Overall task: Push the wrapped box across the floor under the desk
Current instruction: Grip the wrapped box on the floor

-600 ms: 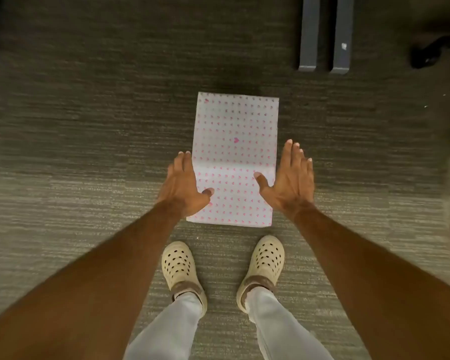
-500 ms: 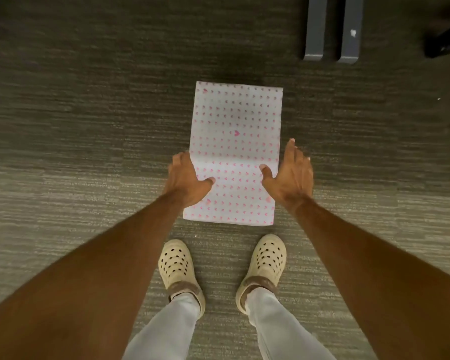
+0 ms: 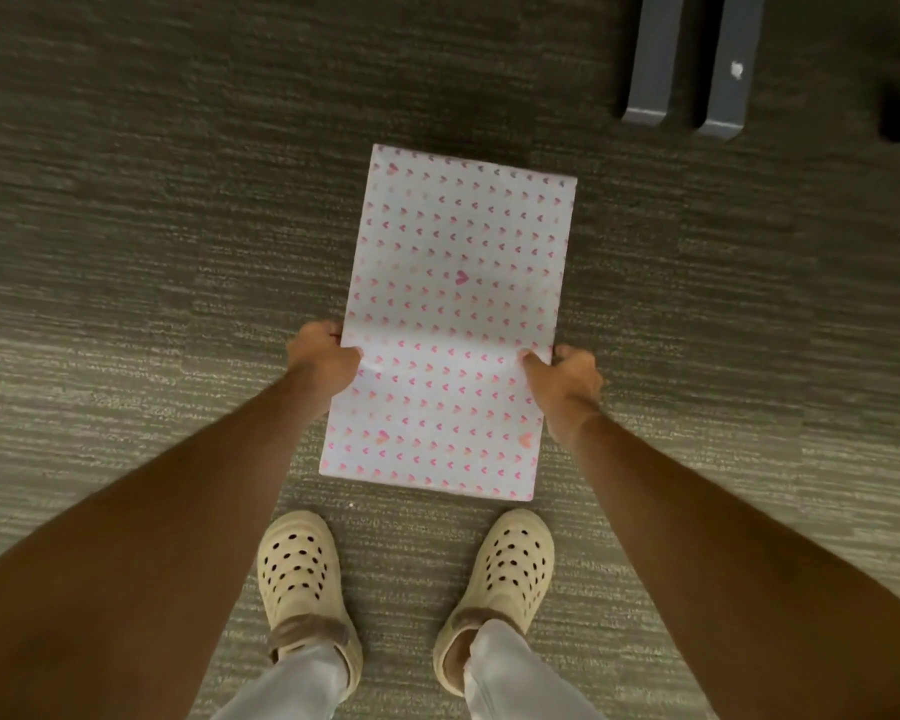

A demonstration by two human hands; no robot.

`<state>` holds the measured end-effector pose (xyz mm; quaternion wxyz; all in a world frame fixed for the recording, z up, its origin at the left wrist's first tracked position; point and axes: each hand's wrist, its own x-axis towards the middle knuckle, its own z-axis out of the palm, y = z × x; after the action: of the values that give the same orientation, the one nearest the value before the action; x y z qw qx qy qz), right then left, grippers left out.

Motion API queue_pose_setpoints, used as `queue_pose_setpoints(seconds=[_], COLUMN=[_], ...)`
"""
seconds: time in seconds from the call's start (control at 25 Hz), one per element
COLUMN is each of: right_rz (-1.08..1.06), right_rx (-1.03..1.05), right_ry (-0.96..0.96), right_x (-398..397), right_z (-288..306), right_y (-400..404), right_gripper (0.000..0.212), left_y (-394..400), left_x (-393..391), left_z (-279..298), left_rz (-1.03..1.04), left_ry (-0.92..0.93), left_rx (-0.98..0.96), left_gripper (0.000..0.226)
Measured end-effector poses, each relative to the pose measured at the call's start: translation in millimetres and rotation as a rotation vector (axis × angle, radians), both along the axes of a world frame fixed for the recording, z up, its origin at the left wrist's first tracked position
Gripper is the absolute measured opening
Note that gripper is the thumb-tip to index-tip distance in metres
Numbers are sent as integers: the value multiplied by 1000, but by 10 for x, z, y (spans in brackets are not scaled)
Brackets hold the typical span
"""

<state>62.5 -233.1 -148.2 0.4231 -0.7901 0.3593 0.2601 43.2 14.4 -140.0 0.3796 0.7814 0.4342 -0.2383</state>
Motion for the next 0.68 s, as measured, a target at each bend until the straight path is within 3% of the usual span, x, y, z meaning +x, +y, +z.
queue_pose_setpoints(seconds=[0.36, 0.6, 0.68], right_rz=[-26, 69, 89], right_rx=[72, 57, 90], right_ry=[-5, -99, -141], right_x=[201, 594, 789], right_z=[173, 535, 651], right_y=[-162, -131, -41], right_gripper=[32, 15, 19], left_y=[-118, -25, 85], left_x=[150, 525, 707], left_z=[352, 787, 835], left_rz=[69, 73, 46], left_ry=[-46, -90, -132], left_rx=[-19, -16, -20], left_gripper=[17, 28, 19])
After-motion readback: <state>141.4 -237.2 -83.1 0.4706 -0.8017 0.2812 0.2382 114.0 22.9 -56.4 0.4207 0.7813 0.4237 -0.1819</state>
